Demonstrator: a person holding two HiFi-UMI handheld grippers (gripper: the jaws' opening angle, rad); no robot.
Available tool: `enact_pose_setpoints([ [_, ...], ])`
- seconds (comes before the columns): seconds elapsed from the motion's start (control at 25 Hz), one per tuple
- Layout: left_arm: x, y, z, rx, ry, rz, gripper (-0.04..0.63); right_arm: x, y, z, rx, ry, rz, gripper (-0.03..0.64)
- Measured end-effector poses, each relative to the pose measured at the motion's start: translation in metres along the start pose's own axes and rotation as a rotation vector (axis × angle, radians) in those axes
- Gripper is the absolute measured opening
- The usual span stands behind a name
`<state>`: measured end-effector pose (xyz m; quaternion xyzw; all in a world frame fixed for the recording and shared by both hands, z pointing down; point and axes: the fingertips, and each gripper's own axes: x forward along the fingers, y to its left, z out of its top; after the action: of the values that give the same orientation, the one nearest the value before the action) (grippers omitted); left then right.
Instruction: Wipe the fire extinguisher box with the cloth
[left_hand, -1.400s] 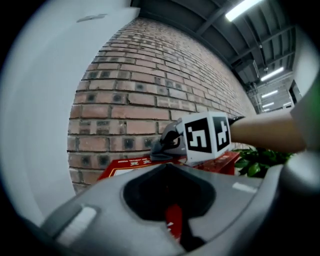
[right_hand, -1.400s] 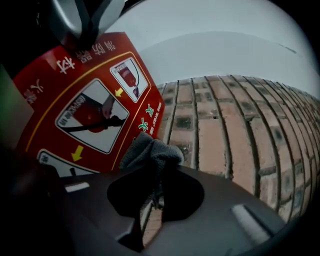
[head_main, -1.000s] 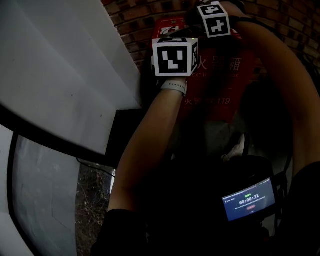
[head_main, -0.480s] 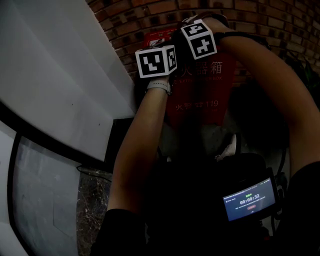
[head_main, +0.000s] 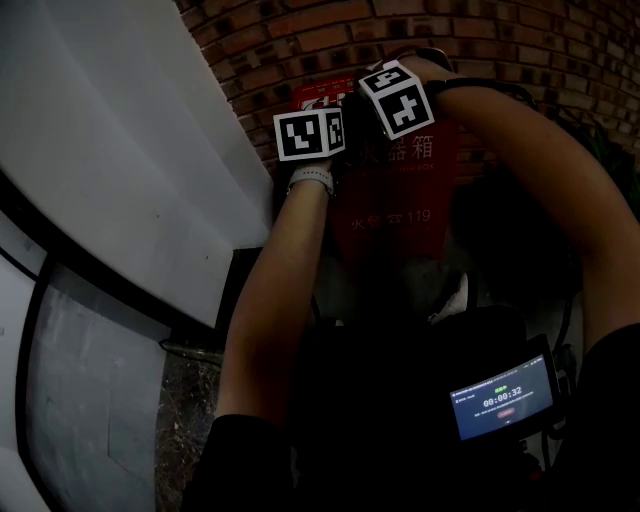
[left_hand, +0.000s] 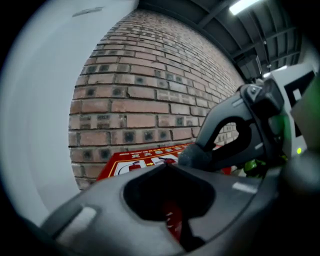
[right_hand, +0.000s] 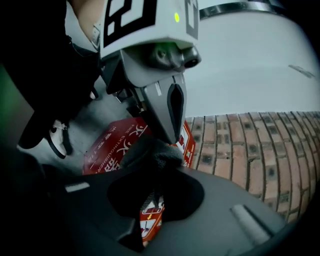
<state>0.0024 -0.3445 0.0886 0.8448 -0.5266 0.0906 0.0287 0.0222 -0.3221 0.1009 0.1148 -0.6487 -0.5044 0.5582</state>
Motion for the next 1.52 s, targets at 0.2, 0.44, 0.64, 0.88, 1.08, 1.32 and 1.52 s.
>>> enact_pose_setpoints([
  [0.2, -0.010, -0.018, 0.018, 0.015, -0.020, -0.018, 0.003, -0.024, -0.009, -0.018, 0.019, 0.030, -0.035, 0.032],
  [0.44, -0.010, -0.034, 0.033, 0.009, -0.052, -0.033, 0.003, -0.044, -0.028, -0.048, 0.054, 0.092, -0.088, 0.032],
  [0.64, 0.005, -0.055, 0.028, -0.012, -0.062, -0.064, 0.003, -0.043, -0.036, -0.083, 0.077, 0.162, -0.156, 0.032],
  [0.88, 0.020, -0.063, 0.021, -0.011, -0.068, -0.067, 0.003, -0.018, -0.043, -0.111, 0.108, 0.187, -0.179, 0.032],
  [1.08, 0.030, -0.071, 0.018, -0.004, -0.068, -0.086, 0.003, 0.014, -0.055, -0.130, 0.110, 0.211, -0.183, 0.032],
  [1.32, 0.029, -0.072, 0.020, 0.049, -0.095, -0.058, 0.003, 0.052, -0.063, -0.144, 0.097, 0.224, -0.196, 0.032],
  [1.52, 0.031, -0.075, 0.021, 0.082, -0.111, -0.064, 0.003, 0.079, -0.063, -0.152, 0.086, 0.243, -0.193, 0.032],
])
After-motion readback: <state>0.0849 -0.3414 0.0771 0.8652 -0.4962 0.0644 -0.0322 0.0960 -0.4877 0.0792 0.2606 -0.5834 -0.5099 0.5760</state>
